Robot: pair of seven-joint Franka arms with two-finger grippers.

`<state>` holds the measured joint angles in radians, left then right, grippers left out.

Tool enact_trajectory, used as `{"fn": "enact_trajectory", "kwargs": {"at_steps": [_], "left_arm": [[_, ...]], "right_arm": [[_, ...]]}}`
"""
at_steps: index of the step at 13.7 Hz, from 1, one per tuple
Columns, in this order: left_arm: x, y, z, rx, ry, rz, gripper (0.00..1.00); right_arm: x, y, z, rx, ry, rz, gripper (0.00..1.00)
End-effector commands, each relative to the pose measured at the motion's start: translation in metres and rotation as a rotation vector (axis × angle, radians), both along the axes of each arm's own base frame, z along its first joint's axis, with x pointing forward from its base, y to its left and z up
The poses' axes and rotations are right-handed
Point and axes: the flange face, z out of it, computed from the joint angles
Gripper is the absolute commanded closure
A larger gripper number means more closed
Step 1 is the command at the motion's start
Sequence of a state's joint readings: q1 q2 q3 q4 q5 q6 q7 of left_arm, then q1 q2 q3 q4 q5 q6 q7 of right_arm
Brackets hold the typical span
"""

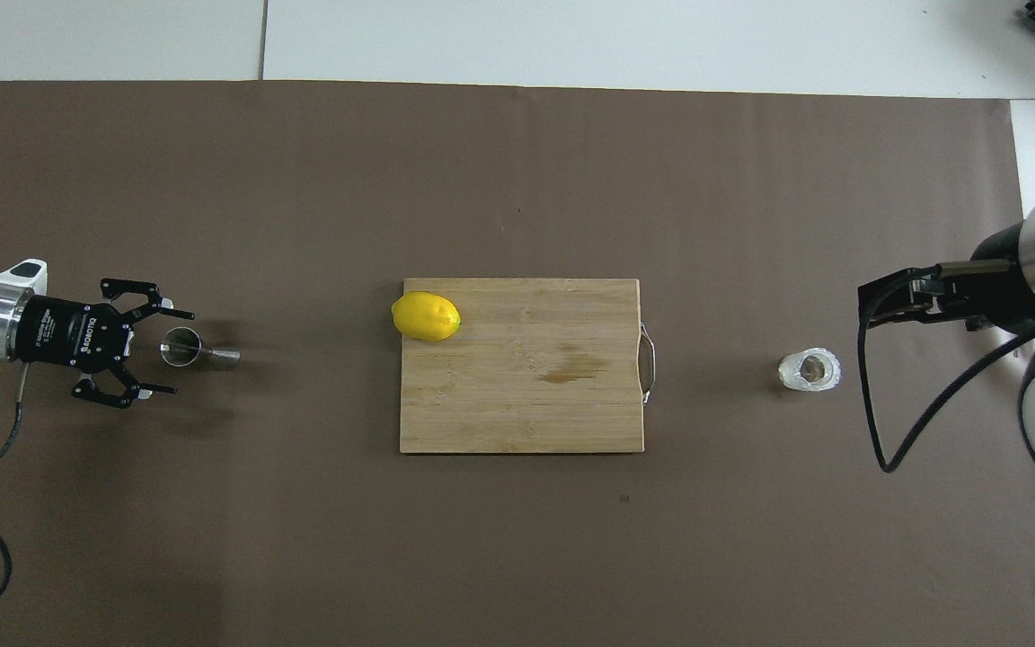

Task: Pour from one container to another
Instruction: 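Move the open left gripper to the small metal cup, then close the left gripper around the metal cup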

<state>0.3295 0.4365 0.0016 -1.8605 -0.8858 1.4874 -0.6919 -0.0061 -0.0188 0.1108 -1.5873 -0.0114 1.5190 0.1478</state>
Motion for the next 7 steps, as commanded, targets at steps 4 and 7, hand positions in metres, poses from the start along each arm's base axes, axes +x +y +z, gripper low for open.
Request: {"fn": "enact_trajectory", "kwargs": {"at_steps": [4,7], "left_arm": [[-0.0021,-0.0048,-0.0022,-0.007,0.003,0.012,0.11],[-0.0044,-0.0051,-0.0005,-0.019,0.013,-0.004,0.19]], "right_arm": [[-0.0065,-0.0036,0.0014,0.029,0.001,0.014,0.00],[-0.0067,-0.0019,0.0014,0.029,0.001,0.017,0.00]]}}
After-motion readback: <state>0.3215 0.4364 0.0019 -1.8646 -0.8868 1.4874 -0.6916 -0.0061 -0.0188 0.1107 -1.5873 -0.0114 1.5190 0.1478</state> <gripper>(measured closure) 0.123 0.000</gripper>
